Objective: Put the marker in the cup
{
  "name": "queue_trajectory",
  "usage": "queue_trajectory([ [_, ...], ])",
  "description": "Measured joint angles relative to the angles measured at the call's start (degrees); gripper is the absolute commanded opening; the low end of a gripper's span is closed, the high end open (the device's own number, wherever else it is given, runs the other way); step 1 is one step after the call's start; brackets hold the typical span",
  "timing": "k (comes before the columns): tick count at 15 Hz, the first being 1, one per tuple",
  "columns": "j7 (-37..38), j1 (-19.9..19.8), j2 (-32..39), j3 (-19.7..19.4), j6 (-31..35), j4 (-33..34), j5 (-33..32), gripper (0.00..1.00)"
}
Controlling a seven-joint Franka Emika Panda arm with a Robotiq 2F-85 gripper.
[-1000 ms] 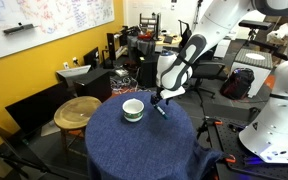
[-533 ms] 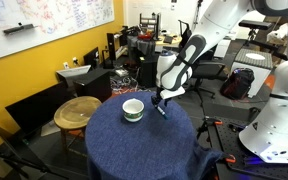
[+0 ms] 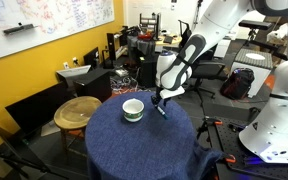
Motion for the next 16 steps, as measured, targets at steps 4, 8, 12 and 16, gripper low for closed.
queue_trajectory([
  [4, 0.00, 0.01, 0.31, 0.00, -0.14, 0.45, 0.00, 0.63],
  [8, 0.00, 0.03, 1.19, 0.00, -0.34, 1.19, 0.00, 0.53],
  [12, 0.00, 0.12, 1.89, 0.00, -0.39, 1.64, 0.00, 0.12],
  [16, 0.01, 0.32, 2.10, -0.01, -0.39, 1.94, 0.00, 0.05],
])
